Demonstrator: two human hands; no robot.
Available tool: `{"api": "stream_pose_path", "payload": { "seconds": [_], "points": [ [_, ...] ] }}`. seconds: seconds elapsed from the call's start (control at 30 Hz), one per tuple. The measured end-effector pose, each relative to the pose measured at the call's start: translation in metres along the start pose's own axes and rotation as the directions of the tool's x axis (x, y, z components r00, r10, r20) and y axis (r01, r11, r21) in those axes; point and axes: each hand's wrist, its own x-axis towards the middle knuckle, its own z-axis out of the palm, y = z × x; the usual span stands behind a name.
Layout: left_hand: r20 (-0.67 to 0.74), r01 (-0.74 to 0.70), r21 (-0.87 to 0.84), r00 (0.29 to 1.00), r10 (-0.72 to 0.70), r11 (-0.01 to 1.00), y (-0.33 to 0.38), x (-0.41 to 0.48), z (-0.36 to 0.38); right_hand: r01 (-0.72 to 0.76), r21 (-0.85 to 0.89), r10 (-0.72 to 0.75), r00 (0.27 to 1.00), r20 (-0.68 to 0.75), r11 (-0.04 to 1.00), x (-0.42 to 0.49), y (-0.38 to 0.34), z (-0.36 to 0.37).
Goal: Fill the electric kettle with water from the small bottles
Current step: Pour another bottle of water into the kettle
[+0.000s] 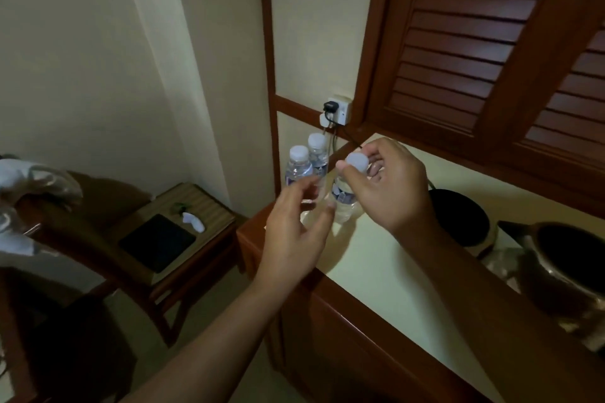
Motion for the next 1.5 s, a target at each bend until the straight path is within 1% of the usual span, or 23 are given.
{"api": "stream_pose_path", "payload": {
  "seconds": [0.07,0.1,0.13,0.23,0.3,0.4,0.47,0.53,0.57,0.6,0.67,0.77,0.8,0.83,0.9,0.97,1.0,1.1,1.2,1.3,1.37,1.4,1.5],
  "points": [
    [0.124,0.025,0.009,0.992,-0.026,1.000,0.006,-0.006,0.012,0.047,0.043,-0.045,0.998,-0.049,0.998,-0.013,-0.021,-0.022],
    [0.170,0.031,-0.018,0.985,-0.027,0.999,0.010,-0.010,0.019,0.053,0.053,-0.050,0.997,-0.058,0.997,-0.019,-0.031,-0.033],
    [0.198,0.040,-0.074,0.980,-0.025,0.996,0.014,-0.014,0.026,0.028,0.060,-0.025,0.998,-0.058,0.998,-0.025,-0.041,-0.043],
    [0.279,0.131,-0.261,0.959,-0.055,0.956,0.032,-0.026,0.041,-0.147,0.049,0.148,0.989,-0.009,0.988,-0.038,-0.053,-0.069],
    [0.391,0.202,-0.334,0.918,-0.059,0.921,0.043,-0.033,0.043,-0.168,0.018,0.167,0.985,0.030,0.986,-0.046,-0.051,-0.087],
    [0.540,0.235,-0.408,0.841,0.025,0.882,0.052,-0.037,0.041,-0.126,0.027,0.122,0.986,0.117,0.992,-0.056,-0.050,-0.119],
    [0.651,0.305,-0.491,0.751,0.111,0.816,0.055,-0.040,0.042,-0.099,0.034,0.089,0.973,0.215,0.995,-0.062,-0.051,-0.141],
    [0.742,0.439,-0.577,0.635,0.217,0.689,0.055,-0.046,0.048,-0.097,0.034,0.083,0.952,0.295,0.995,-0.068,-0.049,-0.163],
    [0.771,0.504,-0.594,0.578,0.266,0.627,0.055,-0.050,0.052,-0.098,0.032,0.083,0.945,0.316,0.995,-0.072,-0.048,-0.173],
    [0.798,0.556,-0.585,0.524,0.298,0.590,0.054,-0.052,0.057,-0.092,0.025,0.078,0.939,0.335,0.995,-0.076,-0.047,-0.182],
    [0.842,0.626,-0.539,0.409,0.352,0.563,0.054,-0.056,0.064,-0.061,-0.011,0.060,0.924,0.377,0.998,-0.086,-0.047,-0.197],
    [0.862,0.736,-0.460,0.236,0.448,0.498,0.054,-0.064,0.073,-0.015,-0.058,0.037,0.913,0.406,0.998,-0.103,-0.051,-0.214],
    [0.870,0.754,-0.431,0.202,0.450,0.495,0.055,-0.066,0.076,0.003,-0.071,0.026,0.916,0.401,0.997,-0.108,-0.052,-0.219],
    [0.880,0.759,-0.412,0.188,0.437,0.504,0.057,-0.069,0.079,0.026,-0.094,0.013,0.918,0.397,0.995,-0.113,-0.052,-0.223],
    [0.895,0.766,-0.389,0.181,0.408,0.512,0.063,-0.073,0.085,0.047,-0.138,0.010,0.921,0.389,0.989,-0.123,-0.050,-0.231],
    [0.891,0.797,-0.371,0.160,0.426,0.476,0.069,-0.076,0.090,0.027,-0.175,0.040,0.928,0.370,0.984,-0.133,-0.049,-0.239],
    [0.899,0.801,-0.360,0.162,0.406,0.479,0.072,-0.077,0.092,0.013,-0.195,0.058,0.935,0.350,0.981,-0.138,-0.048,-0.242],
    [0.926,0.749,-0.366,0.231,0.300,0.553,0.078,-0.082,0.097,-0.080,-0.228,0.130,0.968,0.214,0.970,-0.151,-0.047,-0.247],
    [0.925,0.742,-0.377,0.272,0.265,0.554,0.077,-0.090,0.103,-0.181,-0.132,0.185,0.983,0.013,0.975,-0.165,-0.045,-0.247],
    [0.918,0.732,-0.397,0.322,0.233,0.554,0.079,-0.096,0.105,-0.279,0.019,0.278,0.946,-0.168,0.960,-0.186,-0.033,-0.243],
    [0.909,0.694,-0.410,0.364,0.203,0.592,0.079,-0.098,0.104,-0.347,-0.033,0.329,0.912,-0.246,0.937,-0.206,-0.011,-0.238],
    [0.906,0.677,-0.408,0.382,0.181,0.612,0.079,-0.099,0.103,-0.386,-0.080,0.356,0.899,-0.254,0.919,-0.218,0.004,-0.234],
    [0.905,0.663,-0.394,0.402,0.142,0.637,0.077,-0.100,0.101,-0.436,-0.284,0.387,0.897,-0.213,0.854,-0.251,0.051,-0.223]
  ]
}}
